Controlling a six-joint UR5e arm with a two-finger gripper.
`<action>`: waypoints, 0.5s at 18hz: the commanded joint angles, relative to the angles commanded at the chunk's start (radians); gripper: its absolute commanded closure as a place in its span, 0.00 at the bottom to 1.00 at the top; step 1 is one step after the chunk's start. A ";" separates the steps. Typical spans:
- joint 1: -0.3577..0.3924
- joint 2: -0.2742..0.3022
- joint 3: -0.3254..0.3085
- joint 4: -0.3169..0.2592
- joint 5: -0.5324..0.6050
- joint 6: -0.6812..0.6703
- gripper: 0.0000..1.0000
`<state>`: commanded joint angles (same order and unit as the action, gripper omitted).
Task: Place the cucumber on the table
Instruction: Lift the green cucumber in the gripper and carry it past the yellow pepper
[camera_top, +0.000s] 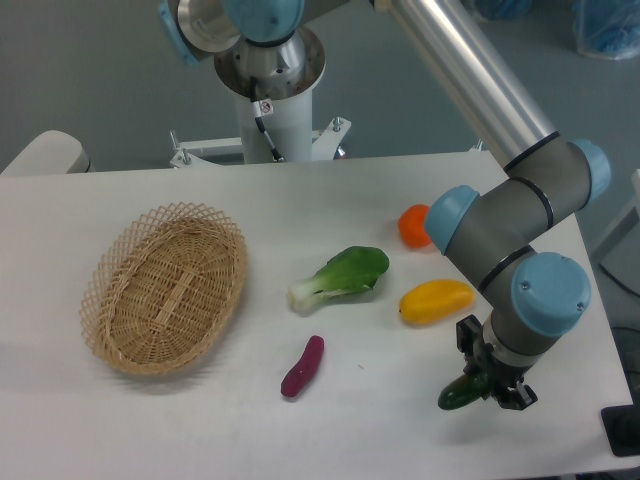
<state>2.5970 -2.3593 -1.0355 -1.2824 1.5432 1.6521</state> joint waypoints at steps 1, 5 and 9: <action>-0.002 0.000 -0.002 0.000 0.000 0.000 0.68; -0.003 0.006 -0.011 0.000 0.006 -0.002 0.68; -0.009 0.015 -0.014 -0.006 0.008 -0.002 0.68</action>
<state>2.5878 -2.3440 -1.0492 -1.2885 1.5509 1.6506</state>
